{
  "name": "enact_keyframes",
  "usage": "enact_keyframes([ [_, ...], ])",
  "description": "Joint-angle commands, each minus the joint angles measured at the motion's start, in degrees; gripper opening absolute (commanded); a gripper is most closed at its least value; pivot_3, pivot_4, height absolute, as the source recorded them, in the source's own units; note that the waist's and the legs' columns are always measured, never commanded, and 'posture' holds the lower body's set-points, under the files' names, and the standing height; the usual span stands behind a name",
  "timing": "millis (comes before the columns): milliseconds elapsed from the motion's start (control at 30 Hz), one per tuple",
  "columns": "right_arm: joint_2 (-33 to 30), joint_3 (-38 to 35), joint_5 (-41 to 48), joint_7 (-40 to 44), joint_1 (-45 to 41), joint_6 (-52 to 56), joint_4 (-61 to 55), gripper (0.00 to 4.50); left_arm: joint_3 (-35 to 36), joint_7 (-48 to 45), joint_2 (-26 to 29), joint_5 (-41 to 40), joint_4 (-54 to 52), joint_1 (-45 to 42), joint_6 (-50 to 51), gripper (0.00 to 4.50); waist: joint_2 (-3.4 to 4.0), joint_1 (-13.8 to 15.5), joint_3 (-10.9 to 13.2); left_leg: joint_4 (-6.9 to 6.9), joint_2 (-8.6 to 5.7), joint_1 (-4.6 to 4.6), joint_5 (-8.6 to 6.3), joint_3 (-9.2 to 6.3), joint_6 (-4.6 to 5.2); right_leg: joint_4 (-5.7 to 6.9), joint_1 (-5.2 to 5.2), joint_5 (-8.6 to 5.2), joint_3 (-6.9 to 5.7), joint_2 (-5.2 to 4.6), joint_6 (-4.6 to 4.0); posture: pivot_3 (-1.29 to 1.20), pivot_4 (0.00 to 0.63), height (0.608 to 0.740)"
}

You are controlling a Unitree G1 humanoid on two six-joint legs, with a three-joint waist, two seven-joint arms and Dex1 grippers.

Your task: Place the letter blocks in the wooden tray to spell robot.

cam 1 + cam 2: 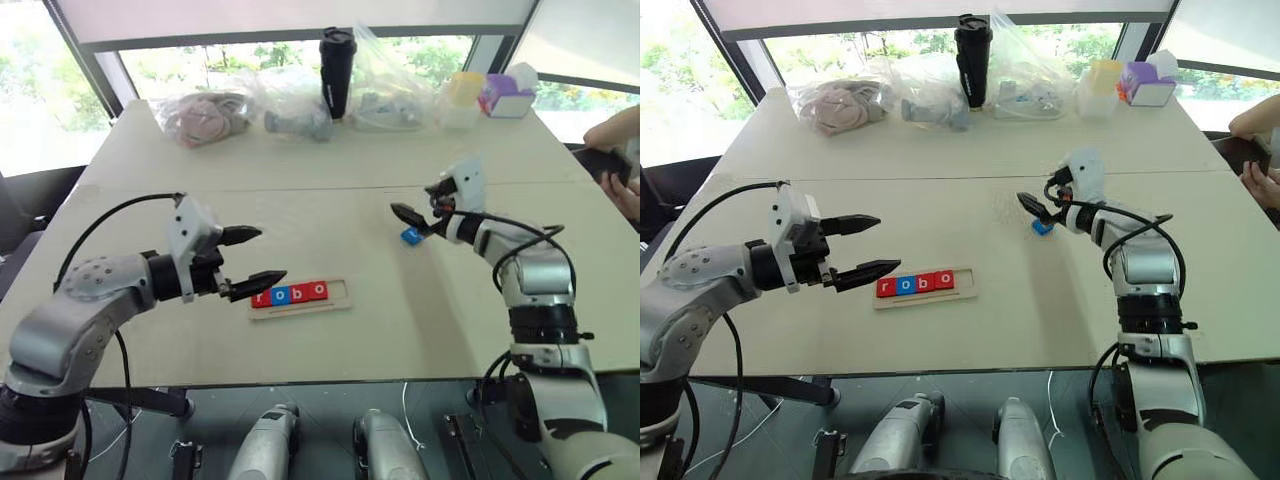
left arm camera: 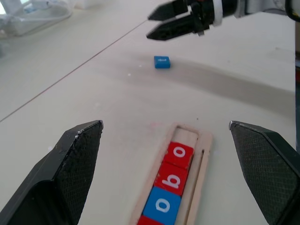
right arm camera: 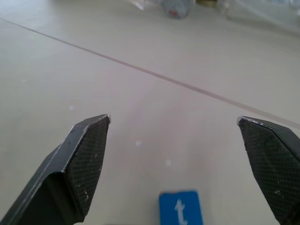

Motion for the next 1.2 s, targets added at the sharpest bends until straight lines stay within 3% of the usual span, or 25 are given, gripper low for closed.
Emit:
enact_keyframes([
  [33,0.0,0.4,-1.1,-3.7,0.0,0.1,0.0,4.46,-3.4,-1.8,-1.1,2.5,3.4,-3.7,-3.0,4.50,0.00,-0.1,0.0,0.02,0.00,0.02,0.00,0.02,0.00,0.00,0.02,0.00,0.00,0.01,0.00,0.00,0.150,0.740],
  [233,0.3,3.5,-2.7,-3.1,-1.9,-6.6,11.0,4.46,-5.8,-3.9,-2.0,4.9,7.1,-6.6,-5.8,4.50,0.00,-0.2,0.0,0.05,0.04,0.19,0.01,0.18,0.02,0.00,0.15,0.02,0.18,0.17,-0.07,0.00,0.150,0.740],
  [533,0.0,5.3,-3.4,-2.8,-2.5,-10.2,16.6,4.46,-6.4,-3.9,-2.8,5.9,7.3,-9.0,-5.5,4.50,-0.01,-0.2,0.0,0.04,0.07,0.19,0.01,0.20,0.02,0.00,0.14,0.13,0.30,0.27,0.12,0.00,0.150,0.740],
  [767,0.4,6.5,-3.9,-3.6,-1.6,-9.5,15.9,1.19,-6.5,-3.8,-3.2,7.2,7.7,-8.1,-6.4,4.50,-0.01,-0.1,0.0,0.05,0.08,0.20,0.01,0.20,0.02,0.00,0.14,0.13,0.34,0.31,0.11,0.00,0.150,0.740],
  [867,1.0,5.4,-3.5,-5.7,-1.5,-7.8,13.0,1.20,-6.5,-3.9,-3.2,7.5,7.7,-7.7,-6.6,4.50,-0.01,-0.1,0.0,0.05,0.08,0.20,0.01,0.20,0.02,0.00,0.14,0.13,0.36,0.31,0.10,0.00,0.150,0.740],
  [1033,9.0,-7.3,1.3,-22.9,-3.4,14.2,-1.0,1.20,-6.1,-4.2,-3.1,6.7,6.9,-7.2,-6.2,4.50,0.00,-0.1,0.0,0.02,0.12,0.18,0.01,0.19,0.01,0.01,0.06,0.13,0.41,0.33,0.09,0.00,0.150,0.740],
  [1200,16.7,-9.7,1.2,-30.3,2.0,40.9,-29.0,1.20,-6.7,-6.7,-0.9,6.4,5.2,-5.4,-5.4,4.50,0.02,0.0,0.0,-0.11,0.15,0.07,0.00,0.18,0.00,0.03,-0.14,0.13,0.44,0.28,0.09,0.00,0.150,0.740],
])
